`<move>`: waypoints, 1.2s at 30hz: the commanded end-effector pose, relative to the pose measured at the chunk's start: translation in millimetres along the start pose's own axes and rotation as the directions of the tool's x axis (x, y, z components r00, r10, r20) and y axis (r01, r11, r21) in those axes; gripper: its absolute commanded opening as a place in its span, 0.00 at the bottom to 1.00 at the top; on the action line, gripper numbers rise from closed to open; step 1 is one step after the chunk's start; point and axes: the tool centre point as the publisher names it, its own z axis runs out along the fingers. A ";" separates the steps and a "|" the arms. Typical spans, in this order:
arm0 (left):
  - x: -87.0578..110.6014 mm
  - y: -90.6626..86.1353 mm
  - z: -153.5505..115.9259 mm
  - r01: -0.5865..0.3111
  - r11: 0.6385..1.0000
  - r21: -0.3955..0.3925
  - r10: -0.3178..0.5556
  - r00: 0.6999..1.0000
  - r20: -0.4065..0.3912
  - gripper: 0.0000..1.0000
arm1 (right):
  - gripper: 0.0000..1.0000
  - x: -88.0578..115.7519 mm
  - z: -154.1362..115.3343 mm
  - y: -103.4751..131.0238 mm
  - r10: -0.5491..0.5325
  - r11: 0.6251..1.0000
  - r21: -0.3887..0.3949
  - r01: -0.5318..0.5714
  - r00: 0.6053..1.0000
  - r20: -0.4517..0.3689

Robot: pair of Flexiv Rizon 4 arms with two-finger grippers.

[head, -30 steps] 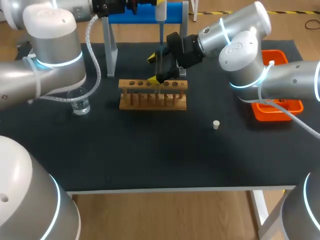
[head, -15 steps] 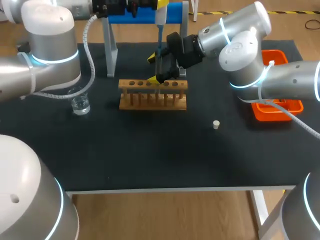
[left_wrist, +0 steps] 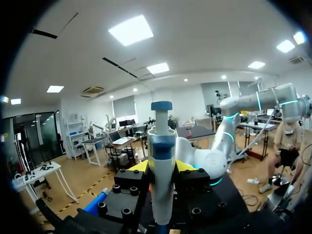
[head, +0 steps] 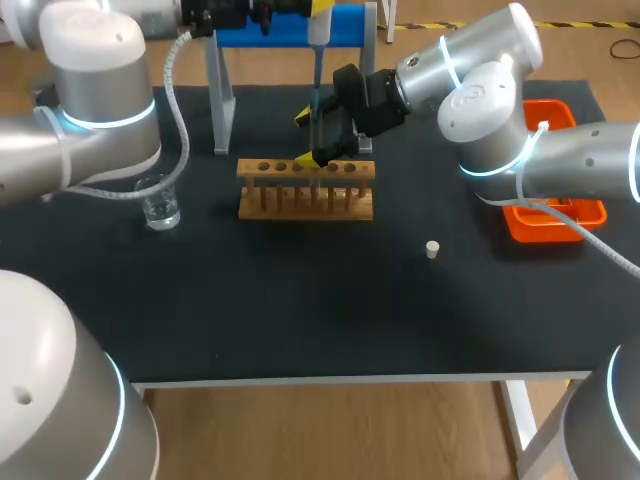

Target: Invert the test tube, pick up the pipette, mount the tip to pipette, aspirate from beaker and dispense into the tube, eject the tip, return the pipette, and cap with the stopper.

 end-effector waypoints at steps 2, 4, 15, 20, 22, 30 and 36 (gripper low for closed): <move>2.1 4.8 -2.2 0.005 1.000 0.011 -0.005 1.000 0.002 0.00 | 1.00 -0.6 -0.9 0.1 0.000 1.000 0.002 0.000 1.000 -0.004; 2.4 6.7 -2.4 0.013 1.000 0.010 -0.014 1.000 0.002 0.00 | 1.00 -0.6 -0.9 0.1 0.000 1.000 0.002 0.000 1.000 -0.004; 2.5 12.3 -3.7 0.033 0.999 0.008 -0.033 0.999 0.006 0.00 | 1.00 -0.6 -0.9 0.1 0.000 1.000 0.002 0.000 1.000 -0.004; 2.0 15.2 -3.9 0.039 0.999 0.006 -0.039 0.999 0.009 0.00 | 1.00 -0.6 -0.9 0.1 0.000 1.000 0.002 0.000 1.000 -0.004; 1.9 16.1 -3.5 0.042 0.999 0.006 -0.042 0.999 0.009 0.00 | 1.00 -0.6 -0.9 0.1 0.000 1.000 0.002 0.000 1.000 -0.004; 2.5 20.1 0.3 0.051 0.999 0.003 -0.051 0.999 0.002 0.00 | 1.00 -0.6 -0.9 0.1 0.000 1.000 0.002 0.000 1.000 -0.004; 1.9 22.7 1.2 0.056 0.998 -0.004 -0.056 0.998 -0.001 0.00 | 1.00 -0.6 -0.9 0.1 0.000 1.000 0.002 0.000 1.000 -0.004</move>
